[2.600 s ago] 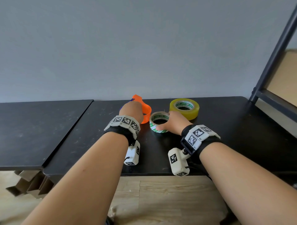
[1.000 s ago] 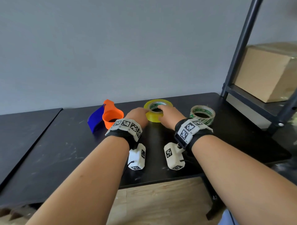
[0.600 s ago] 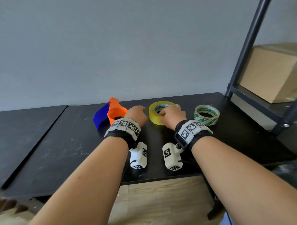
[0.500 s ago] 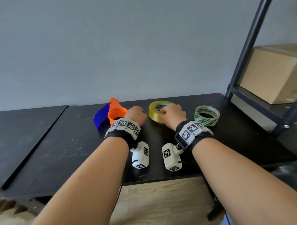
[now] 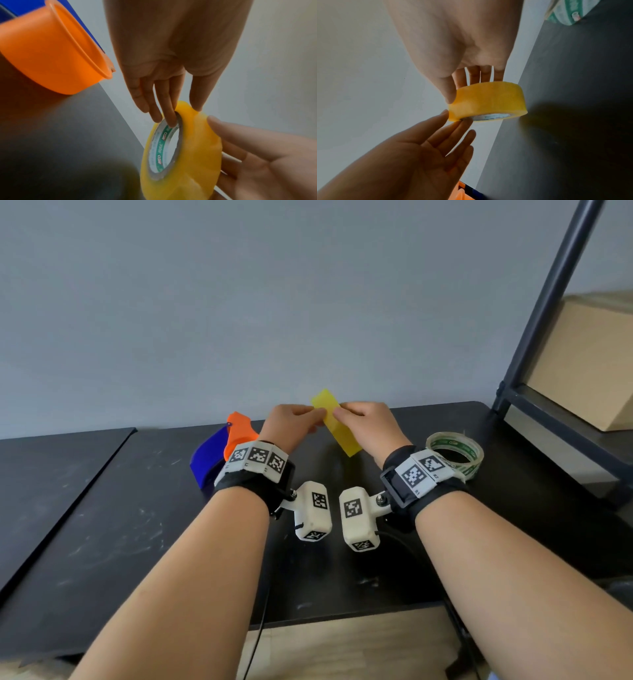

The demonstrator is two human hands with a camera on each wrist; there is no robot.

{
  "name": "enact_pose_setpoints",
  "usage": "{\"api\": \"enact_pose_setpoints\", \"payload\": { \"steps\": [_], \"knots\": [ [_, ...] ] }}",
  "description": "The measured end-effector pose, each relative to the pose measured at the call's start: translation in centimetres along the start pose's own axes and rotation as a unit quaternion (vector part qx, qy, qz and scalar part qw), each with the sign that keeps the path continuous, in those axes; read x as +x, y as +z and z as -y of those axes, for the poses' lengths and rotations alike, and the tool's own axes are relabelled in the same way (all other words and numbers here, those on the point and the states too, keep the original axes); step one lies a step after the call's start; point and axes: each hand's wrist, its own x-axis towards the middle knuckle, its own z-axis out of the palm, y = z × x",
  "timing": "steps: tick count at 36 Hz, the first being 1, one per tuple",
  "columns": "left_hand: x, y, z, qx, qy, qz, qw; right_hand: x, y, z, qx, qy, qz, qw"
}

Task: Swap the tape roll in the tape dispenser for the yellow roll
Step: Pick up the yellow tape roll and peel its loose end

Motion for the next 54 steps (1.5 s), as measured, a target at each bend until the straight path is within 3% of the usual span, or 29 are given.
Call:
{"api": "enact_pose_setpoints", "payload": {
  "steps": [10, 23, 33, 50, 54],
  "knots": [
    [1.4, 0.0, 0.6, -0.067, 0.050, -0.022, 0.996, 1.7, 1.5, -0.7, 0.096, 0.017, 0.007, 0.995],
    [3.6, -0.2, 1.8, -0.189, -0.016, 0.021, 0.982, 3.8, 2.7, -1.5, 0.168, 0.000, -0.010, 0.986],
    [4.4, 0.2, 2.5, -0.180, 0.012, 0.013, 0.983, 5.3, 3.2, -3.3, 0.237, -0.005, -0.008, 0.971],
    [5.2, 0.4, 3.2, -0.181, 0.045, -0.023, 0.982, 5.8, 3.6, -3.7, 0.213, 0.000, 0.014, 0.977],
    [5.0, 0.4, 3.2, -0.198, 0.052, -0.057, 0.977, 5.7, 3.5, -3.8, 0.220, 0.008, 0.016, 0.975]
  ]
}}
